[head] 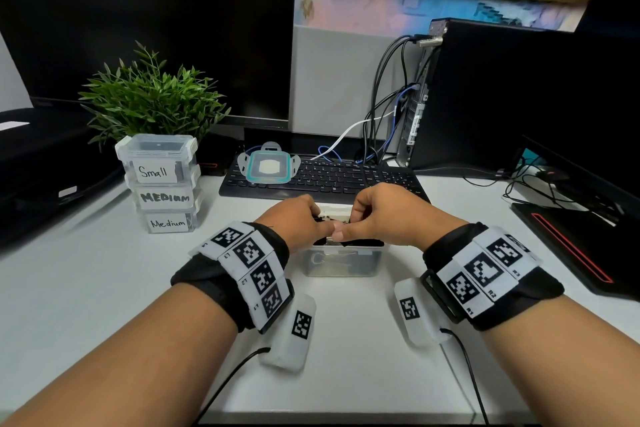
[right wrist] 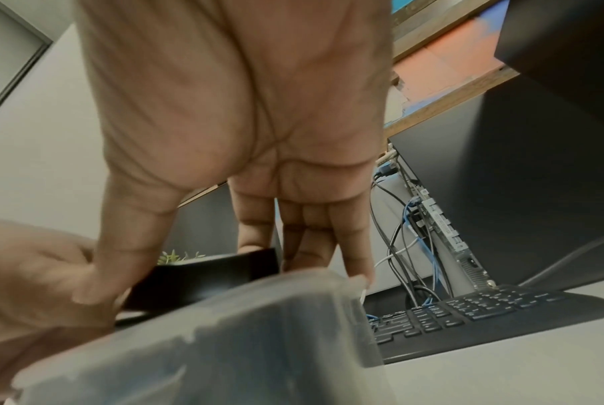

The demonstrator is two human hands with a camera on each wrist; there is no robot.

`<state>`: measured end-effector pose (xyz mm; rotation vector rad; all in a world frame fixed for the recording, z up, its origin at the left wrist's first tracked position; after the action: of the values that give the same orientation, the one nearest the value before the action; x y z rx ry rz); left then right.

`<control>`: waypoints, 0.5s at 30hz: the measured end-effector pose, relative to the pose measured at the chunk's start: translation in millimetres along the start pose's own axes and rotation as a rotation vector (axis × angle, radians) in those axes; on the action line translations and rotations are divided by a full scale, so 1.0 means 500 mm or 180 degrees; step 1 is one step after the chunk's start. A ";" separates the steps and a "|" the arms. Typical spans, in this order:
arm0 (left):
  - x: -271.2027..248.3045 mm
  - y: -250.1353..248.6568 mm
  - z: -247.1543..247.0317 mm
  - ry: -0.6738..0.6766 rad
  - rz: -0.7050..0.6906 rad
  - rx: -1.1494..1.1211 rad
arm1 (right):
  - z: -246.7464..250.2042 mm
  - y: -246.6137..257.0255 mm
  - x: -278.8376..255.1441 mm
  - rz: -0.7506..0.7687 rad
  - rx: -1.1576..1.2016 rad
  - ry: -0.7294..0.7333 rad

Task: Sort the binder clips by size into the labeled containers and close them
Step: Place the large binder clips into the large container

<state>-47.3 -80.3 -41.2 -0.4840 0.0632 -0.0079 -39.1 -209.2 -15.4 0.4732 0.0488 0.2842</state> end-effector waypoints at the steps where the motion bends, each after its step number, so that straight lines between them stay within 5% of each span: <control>1: 0.001 0.001 0.000 -0.0009 -0.0013 0.0000 | -0.002 0.000 0.002 -0.0037 -0.0005 -0.0013; 15: 0.006 0.012 0.003 -0.0094 -0.0043 -0.0012 | 0.024 0.013 -0.004 0.0199 -0.0104 -0.0281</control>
<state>-44.1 -74.5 -42.8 -0.4882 0.0309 -0.0139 -41.6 -209.6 -2.0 0.4548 -0.0567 0.3248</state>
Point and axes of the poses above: each hand's wrist, its own x-axis towards the middle knuckle, its own z-axis out of the back of the hand, y = z × x, the point moved 8 cm from there along x, towards the middle knuckle, and after that the axes turned 3 degrees about -y, right-handed, at the moved point
